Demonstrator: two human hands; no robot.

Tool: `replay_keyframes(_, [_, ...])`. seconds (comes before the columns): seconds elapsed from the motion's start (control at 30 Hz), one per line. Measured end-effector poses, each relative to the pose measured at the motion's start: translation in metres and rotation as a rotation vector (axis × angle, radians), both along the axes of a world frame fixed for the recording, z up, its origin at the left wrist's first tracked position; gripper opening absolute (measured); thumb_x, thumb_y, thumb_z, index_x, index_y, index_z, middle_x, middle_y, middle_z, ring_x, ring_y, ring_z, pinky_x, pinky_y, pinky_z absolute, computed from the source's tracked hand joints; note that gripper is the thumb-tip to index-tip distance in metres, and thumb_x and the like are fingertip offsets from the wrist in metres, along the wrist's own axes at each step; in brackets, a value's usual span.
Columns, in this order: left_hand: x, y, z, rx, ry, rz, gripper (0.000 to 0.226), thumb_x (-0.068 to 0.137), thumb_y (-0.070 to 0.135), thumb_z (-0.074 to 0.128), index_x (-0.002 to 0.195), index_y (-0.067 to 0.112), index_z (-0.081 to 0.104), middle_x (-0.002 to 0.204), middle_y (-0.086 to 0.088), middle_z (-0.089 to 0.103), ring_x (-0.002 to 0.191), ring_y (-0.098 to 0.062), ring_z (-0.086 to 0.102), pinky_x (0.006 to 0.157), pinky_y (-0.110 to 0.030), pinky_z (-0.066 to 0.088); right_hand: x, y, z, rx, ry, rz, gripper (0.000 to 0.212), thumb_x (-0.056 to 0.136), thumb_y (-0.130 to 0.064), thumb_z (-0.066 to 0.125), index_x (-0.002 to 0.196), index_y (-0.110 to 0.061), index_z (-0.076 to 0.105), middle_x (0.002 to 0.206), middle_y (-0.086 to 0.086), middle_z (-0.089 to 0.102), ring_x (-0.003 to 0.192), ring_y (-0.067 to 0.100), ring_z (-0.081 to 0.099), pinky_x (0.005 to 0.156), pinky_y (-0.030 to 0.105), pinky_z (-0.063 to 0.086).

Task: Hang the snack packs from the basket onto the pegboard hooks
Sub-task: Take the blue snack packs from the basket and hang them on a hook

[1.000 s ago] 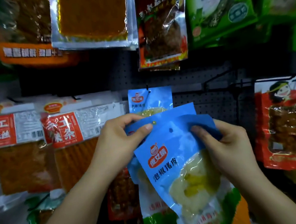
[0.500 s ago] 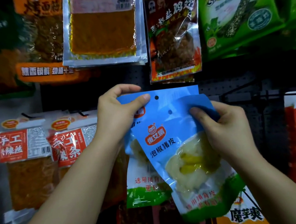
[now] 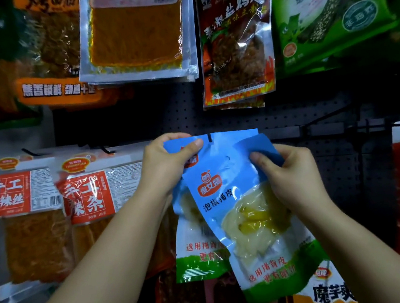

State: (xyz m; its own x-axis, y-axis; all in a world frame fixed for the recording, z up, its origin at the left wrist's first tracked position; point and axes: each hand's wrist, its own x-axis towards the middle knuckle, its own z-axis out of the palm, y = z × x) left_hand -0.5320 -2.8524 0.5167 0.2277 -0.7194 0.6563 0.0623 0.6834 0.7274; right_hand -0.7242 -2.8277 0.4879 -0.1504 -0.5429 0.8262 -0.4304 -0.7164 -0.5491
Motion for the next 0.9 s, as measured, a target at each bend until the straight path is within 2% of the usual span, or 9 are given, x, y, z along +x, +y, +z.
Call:
replay_keyframes(0.1, [0.003, -0.019, -0.021, 0.074, 0.004, -0.031, 0.006, 0.08, 0.024, 0.072, 0.083, 0.022, 0.067, 0.074, 0.006, 0.074, 0.068, -0.011, 0.07, 0.06, -0.026, 0.057, 0.001, -0.016, 0.002, 0.079, 0.007, -0.074, 0.01, 0.088, -0.027, 0.063, 0.089, -0.027, 0.074, 0.078, -0.009, 0.073, 0.08, 0.017, 0.069, 0.074, 0.043, 0.056])
replay_keyframes(0.2, [0.007, -0.039, -0.044, 0.174, -0.023, -0.021, 0.004, 0.088, 0.02, 0.064, 0.084, 0.019, 0.066, 0.079, 0.001, 0.074, 0.064, -0.008, 0.069, 0.055, -0.023, 0.051, -0.001, -0.031, 0.008, 0.13, 0.022, -0.126, 0.016, 0.09, -0.028, 0.061, 0.096, -0.02, 0.073, 0.083, -0.001, 0.073, 0.084, 0.023, 0.068, 0.077, 0.049, 0.055])
replay_keyframes(0.27, [0.006, -0.049, -0.053, 0.208, -0.086, 0.046, 0.008, 0.091, 0.018, 0.059, 0.084, 0.018, 0.063, 0.08, 0.0, 0.073, 0.06, -0.006, 0.067, 0.05, -0.02, 0.048, -0.004, -0.042, 0.013, 0.148, 0.041, -0.15, 0.016, 0.09, -0.029, 0.06, 0.097, -0.021, 0.073, 0.083, -0.001, 0.073, 0.083, 0.023, 0.068, 0.077, 0.049, 0.055])
replay_keyframes(0.3, [0.005, -0.054, -0.054, 0.212, -0.121, 0.082, 0.009, 0.092, 0.018, 0.057, 0.084, 0.018, 0.062, 0.082, -0.001, 0.073, 0.063, -0.007, 0.068, 0.051, -0.02, 0.049, -0.004, -0.048, 0.015, 0.157, 0.048, -0.157, 0.017, 0.09, -0.029, 0.06, 0.098, -0.021, 0.073, 0.084, -0.002, 0.073, 0.084, 0.023, 0.068, 0.078, 0.049, 0.055])
replay_keyframes(0.37, [0.001, -0.062, -0.053, 0.21, -0.158, 0.147, 0.01, 0.093, 0.019, 0.056, 0.084, 0.018, 0.06, 0.086, -0.004, 0.073, 0.076, -0.017, 0.069, 0.065, -0.032, 0.055, -0.005, -0.06, 0.018, 0.178, 0.061, -0.186, 0.018, 0.09, -0.03, 0.06, 0.1, -0.022, 0.073, 0.087, -0.003, 0.073, 0.087, 0.023, 0.067, 0.082, 0.05, 0.053])
replay_keyframes(0.43, [-0.005, -0.069, -0.05, 0.198, -0.195, 0.223, 0.011, 0.093, 0.02, 0.056, 0.083, 0.016, 0.058, 0.086, -0.008, 0.071, 0.08, -0.027, 0.068, 0.075, -0.042, 0.056, -0.007, -0.073, 0.02, 0.199, 0.075, -0.225, 0.018, 0.09, -0.031, 0.06, 0.1, -0.023, 0.072, 0.088, -0.001, 0.073, 0.09, 0.025, 0.066, 0.084, 0.049, 0.052])
replay_keyframes(0.6, [-0.022, -0.088, -0.039, 0.229, -0.374, 0.47, 0.017, 0.095, 0.024, 0.052, 0.098, 0.008, 0.054, 0.099, -0.012, 0.065, 0.083, -0.025, 0.059, 0.065, -0.031, 0.044, -0.01, -0.101, 0.02, 0.238, 0.094, -0.314, 0.019, 0.09, -0.034, 0.059, 0.101, -0.024, 0.071, 0.086, -0.001, 0.07, 0.087, 0.025, 0.064, 0.075, 0.037, 0.05])
replay_keyframes(0.7, [-0.028, -0.099, -0.032, 0.261, -0.436, 0.535, 0.02, 0.095, 0.022, 0.052, 0.102, 0.004, 0.056, 0.104, -0.014, 0.064, 0.085, -0.027, 0.056, 0.064, -0.029, 0.038, -0.009, -0.111, 0.02, 0.258, 0.074, -0.334, 0.018, 0.09, -0.034, 0.059, 0.098, -0.022, 0.071, 0.081, -0.002, 0.066, 0.083, 0.025, 0.063, 0.068, 0.031, 0.041])
replay_keyframes(0.9, [-0.025, -0.108, -0.029, 0.293, -0.433, 0.511, 0.021, 0.093, 0.022, 0.055, 0.106, 0.005, 0.059, 0.111, -0.011, 0.065, 0.096, -0.028, 0.061, 0.072, -0.032, 0.046, -0.008, -0.113, 0.013, 0.239, 0.126, -0.355, 0.026, 0.092, -0.033, 0.057, 0.113, -0.021, 0.067, 0.104, 0.004, 0.069, 0.092, 0.029, 0.063, 0.07, 0.032, 0.042])
